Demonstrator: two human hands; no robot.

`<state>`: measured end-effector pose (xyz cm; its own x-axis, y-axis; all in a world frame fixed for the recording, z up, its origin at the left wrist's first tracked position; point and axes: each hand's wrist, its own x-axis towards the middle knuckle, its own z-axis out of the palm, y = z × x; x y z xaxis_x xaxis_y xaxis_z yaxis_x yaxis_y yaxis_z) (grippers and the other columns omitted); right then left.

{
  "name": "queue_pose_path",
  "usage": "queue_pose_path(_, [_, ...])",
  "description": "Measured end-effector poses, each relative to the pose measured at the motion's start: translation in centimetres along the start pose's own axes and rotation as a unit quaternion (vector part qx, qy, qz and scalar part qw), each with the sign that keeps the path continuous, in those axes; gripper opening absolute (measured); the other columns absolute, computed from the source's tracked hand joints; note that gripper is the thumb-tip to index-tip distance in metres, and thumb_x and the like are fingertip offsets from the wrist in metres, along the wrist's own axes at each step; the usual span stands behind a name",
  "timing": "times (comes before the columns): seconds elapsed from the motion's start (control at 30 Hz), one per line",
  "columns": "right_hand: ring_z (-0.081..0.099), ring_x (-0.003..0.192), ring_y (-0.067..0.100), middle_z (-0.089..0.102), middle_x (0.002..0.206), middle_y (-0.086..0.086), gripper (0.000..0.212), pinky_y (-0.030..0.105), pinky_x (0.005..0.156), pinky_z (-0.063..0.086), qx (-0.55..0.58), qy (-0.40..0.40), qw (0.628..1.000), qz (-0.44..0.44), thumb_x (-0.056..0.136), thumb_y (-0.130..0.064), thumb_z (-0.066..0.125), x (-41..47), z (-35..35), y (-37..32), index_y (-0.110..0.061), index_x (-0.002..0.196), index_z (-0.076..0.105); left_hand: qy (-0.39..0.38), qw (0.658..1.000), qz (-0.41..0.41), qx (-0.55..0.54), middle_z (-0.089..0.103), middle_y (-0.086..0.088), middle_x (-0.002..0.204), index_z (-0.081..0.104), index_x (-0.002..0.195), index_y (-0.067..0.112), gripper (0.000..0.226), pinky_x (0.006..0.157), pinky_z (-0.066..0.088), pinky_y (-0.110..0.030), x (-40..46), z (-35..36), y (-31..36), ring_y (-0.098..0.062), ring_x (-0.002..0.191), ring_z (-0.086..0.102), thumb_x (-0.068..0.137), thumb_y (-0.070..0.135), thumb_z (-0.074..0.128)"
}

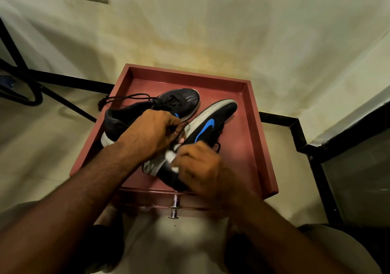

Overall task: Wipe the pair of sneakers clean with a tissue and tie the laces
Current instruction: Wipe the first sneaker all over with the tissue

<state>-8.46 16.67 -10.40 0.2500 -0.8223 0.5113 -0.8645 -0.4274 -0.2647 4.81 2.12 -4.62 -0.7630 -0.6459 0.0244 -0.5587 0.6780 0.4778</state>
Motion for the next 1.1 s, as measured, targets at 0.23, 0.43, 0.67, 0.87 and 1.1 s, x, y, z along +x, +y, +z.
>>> queue_pose_path(0.23, [0.067,0.079,0.005,0.071,0.094,-0.005,0.009,0.015,0.068,0.054,0.035,0.184,0.909,0.372,0.089,-0.014,0.075,0.0,-4.3,4.6,-0.017,0.096,0.079,0.009,0.997,0.053,0.047,0.064,0.014,0.098,0.072,0.096,0.035,0.006,0.077,0.046,-0.026,-0.6,-0.3,0.4,-0.007,0.090,0.057,0.090,0.033,0.073])
queue_pose_path(0.43, [0.075,0.078,0.007,0.080,0.089,0.001,0.012,0.023,0.077,0.062,0.254,0.387,0.728,0.505,0.088,-0.005,0.077,0.9,-6.2,5.6,-0.009,0.099,0.080,-0.085,0.964,0.137,0.213,0.042,0.009,0.134,0.046,0.133,0.042,0.065,0.091,0.050,-0.039,-3.1,1.2,3.9,-0.017,0.118,0.045,0.078,0.070,0.065])
queue_pose_path(0.67, [0.073,0.078,0.010,0.079,0.095,0.007,0.014,0.019,0.072,0.057,0.290,0.383,0.729,0.487,0.091,-0.004,0.073,0.5,-6.2,5.0,-0.007,0.104,0.079,0.004,0.970,0.023,0.243,0.051,-0.006,0.128,0.046,0.132,0.019,0.047,0.074,0.051,-0.040,-2.5,1.9,5.1,-0.032,0.104,0.057,0.088,0.030,0.058])
queue_pose_path(0.87, [0.071,0.076,0.007,0.077,0.087,-0.002,0.015,0.022,0.069,0.057,0.233,0.262,0.846,0.402,0.089,-0.005,0.072,0.2,-6.9,3.3,-0.016,0.094,0.080,-0.001,0.997,-0.060,-0.047,0.067,0.009,0.107,0.055,0.124,0.036,0.046,0.084,0.058,-0.044,-2.1,0.1,2.6,-0.013,0.089,0.068,0.080,0.037,0.069])
queue_pose_path(1.1, [0.069,0.084,0.011,0.069,0.092,-0.008,0.013,0.031,0.071,0.059,0.180,0.041,0.946,0.268,0.084,-0.011,0.079,-0.2,-4.2,0.9,-0.019,0.093,0.081,-0.067,0.960,-0.111,-0.247,0.074,-0.003,0.087,0.071,0.102,0.029,0.024,0.070,0.065,-0.032,-1.0,-0.6,1.3,-0.016,0.075,0.075,0.082,0.030,0.085])
